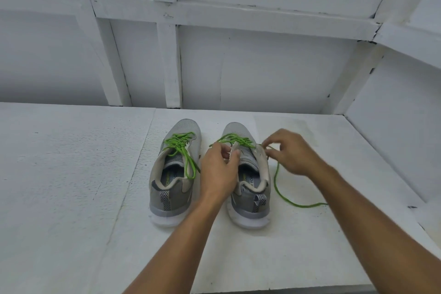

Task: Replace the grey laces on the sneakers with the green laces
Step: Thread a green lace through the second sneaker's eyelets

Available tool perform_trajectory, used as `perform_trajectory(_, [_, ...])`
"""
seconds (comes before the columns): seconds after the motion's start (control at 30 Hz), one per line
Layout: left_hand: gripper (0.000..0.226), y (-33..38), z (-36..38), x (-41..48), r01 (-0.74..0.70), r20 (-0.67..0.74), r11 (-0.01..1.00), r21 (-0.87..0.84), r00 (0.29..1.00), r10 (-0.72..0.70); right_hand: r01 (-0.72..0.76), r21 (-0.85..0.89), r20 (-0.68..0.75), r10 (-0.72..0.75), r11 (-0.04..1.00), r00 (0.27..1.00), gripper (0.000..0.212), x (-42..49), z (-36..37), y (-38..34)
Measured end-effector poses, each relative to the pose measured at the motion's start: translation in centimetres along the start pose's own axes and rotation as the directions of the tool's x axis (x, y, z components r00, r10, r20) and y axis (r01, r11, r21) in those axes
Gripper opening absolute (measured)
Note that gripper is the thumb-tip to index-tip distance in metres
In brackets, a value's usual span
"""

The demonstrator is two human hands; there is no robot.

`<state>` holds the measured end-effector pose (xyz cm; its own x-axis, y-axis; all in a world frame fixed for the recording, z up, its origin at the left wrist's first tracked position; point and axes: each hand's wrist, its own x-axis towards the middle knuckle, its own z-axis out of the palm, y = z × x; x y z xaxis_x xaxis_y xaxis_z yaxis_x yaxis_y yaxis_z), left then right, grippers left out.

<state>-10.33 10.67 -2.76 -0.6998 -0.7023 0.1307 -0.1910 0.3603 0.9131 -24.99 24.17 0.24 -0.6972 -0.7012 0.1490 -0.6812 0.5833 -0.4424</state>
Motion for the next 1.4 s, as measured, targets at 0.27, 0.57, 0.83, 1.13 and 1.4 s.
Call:
perform_trajectory(0.27, [0.017, -0.5, 0.4, -0.3, -0.008, -0.037, 1.0, -0.005, 0.999, 0.008, -0.149, 0.826, -0.166, 0.487, 0.544, 0.858, 0.016, 1.2, -2.3, -1.5])
perform_trajectory(0.57, [0.019, -0.6, 0.5, -0.3, -0.021, -0.041, 1.0, -0.022, 0.999, 0.02, 0.146, 0.988, -0.05, 0.786, -0.051, 0.616, 0.008, 1.7, -6.0, 0.0])
perform_trajectory(0.83, [0.026, 0.4, 0.5, 0.2, -0.048, -0.046, 0.993, 0.104, 0.998, 0.053, 0.168, 0.982, -0.04, 0.767, -0.089, 0.641, 0.008, 1.5, -6.7, 1.2])
perform_trajectory(1.13, [0.039, 6.7, 4.2, 7.4, -0.509, 0.695, 0.659, 0.554, 0.718, -0.03, 0.136, 0.989, -0.069, 0.664, -0.05, 0.745, 0.017, 0.4, -5.8, 0.4])
perform_trajectory(1.4, [0.04, 8.5, 3.1, 8.1, -0.354, 0.68, 0.848, 0.395, 0.733, -0.011, 0.092, 0.988, -0.146, 0.586, 0.121, 0.797, 0.014, -0.3, -4.7, 0.1])
